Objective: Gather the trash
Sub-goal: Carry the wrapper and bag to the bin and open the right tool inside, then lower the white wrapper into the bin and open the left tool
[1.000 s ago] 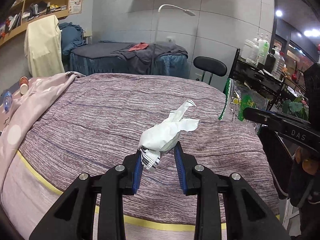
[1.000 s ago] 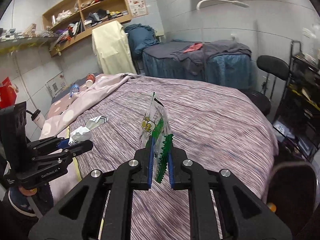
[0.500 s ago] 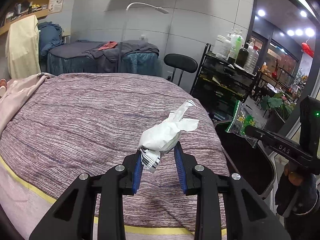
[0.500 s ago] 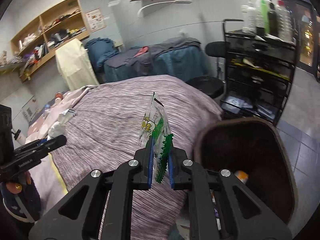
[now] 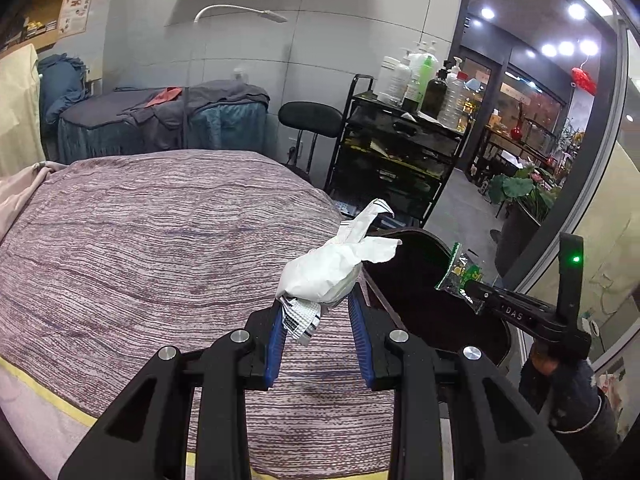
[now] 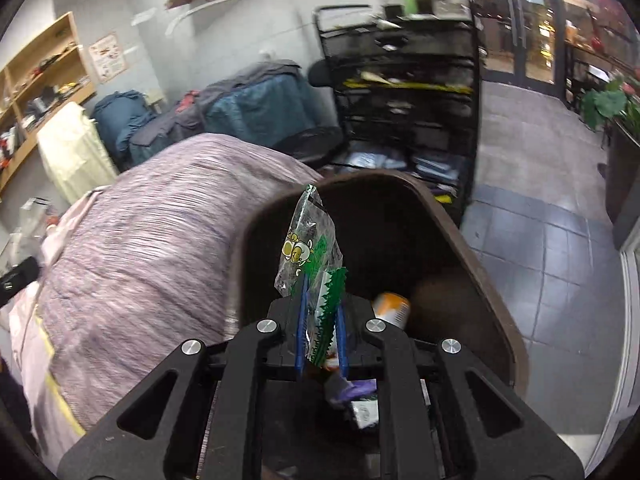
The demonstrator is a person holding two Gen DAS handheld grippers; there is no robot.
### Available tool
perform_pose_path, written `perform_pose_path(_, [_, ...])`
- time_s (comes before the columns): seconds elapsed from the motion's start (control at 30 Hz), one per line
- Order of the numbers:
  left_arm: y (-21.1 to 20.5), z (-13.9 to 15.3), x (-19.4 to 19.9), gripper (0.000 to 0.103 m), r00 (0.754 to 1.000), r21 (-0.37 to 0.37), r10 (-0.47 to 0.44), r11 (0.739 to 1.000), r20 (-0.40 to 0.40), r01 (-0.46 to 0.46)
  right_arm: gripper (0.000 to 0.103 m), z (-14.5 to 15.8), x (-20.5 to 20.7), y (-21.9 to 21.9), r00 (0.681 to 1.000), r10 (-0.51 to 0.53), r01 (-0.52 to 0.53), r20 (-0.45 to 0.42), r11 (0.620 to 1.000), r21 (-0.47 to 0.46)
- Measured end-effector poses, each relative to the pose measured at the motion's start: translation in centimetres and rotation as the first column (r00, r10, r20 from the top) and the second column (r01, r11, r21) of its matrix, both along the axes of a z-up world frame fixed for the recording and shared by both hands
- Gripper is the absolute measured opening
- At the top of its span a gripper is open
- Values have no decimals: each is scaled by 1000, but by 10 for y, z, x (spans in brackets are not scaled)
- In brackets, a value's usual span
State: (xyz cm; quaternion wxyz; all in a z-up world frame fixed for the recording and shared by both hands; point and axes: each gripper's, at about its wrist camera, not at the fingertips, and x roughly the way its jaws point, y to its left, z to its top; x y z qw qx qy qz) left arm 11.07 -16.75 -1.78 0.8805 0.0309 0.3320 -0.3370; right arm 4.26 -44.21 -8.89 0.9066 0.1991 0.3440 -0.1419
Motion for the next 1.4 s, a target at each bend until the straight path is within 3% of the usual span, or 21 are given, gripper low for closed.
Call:
perform_pose_path(0.2, [-22,-1,-8,29,999,6,-37,999,-2,37,16,-23,1,-12,997,-50,50,-53,999,0])
perform_pose_path(0.27, [-28,-2,-10,29,999,9,-44,999,-3,44,27,-29,2,-14,996,-58,58,-67,998,0])
perform_pose_path(0.33, [-33,-3,-10,29,999,12,-51,999,-6,51,59,-32,1,-16,995,-78,78,-63,997,0])
perform_pose_path(0.37, [-36,-4,-11,29,998,16,-55,998,-6,55,63,-30,-2,-16,995,-89,89,-49,996,0])
perform_pose_path(0.77, [-81,-12,-22,29,987,47,-161,986,-23,161,68,1,-30,-23,987,-154,155,44,988,-21])
perform_pose_path(0.9, [-100,-15,-24,29,979,60,-202,977,-34,204,76,9,-42,-27,980,-186,188,66,982,-26])
perform_pose_path(1.4, [-154,-35,-18,29,955,106,-279,951,-100,289,82,21,-76,-48,957,-275,280,91,959,-41])
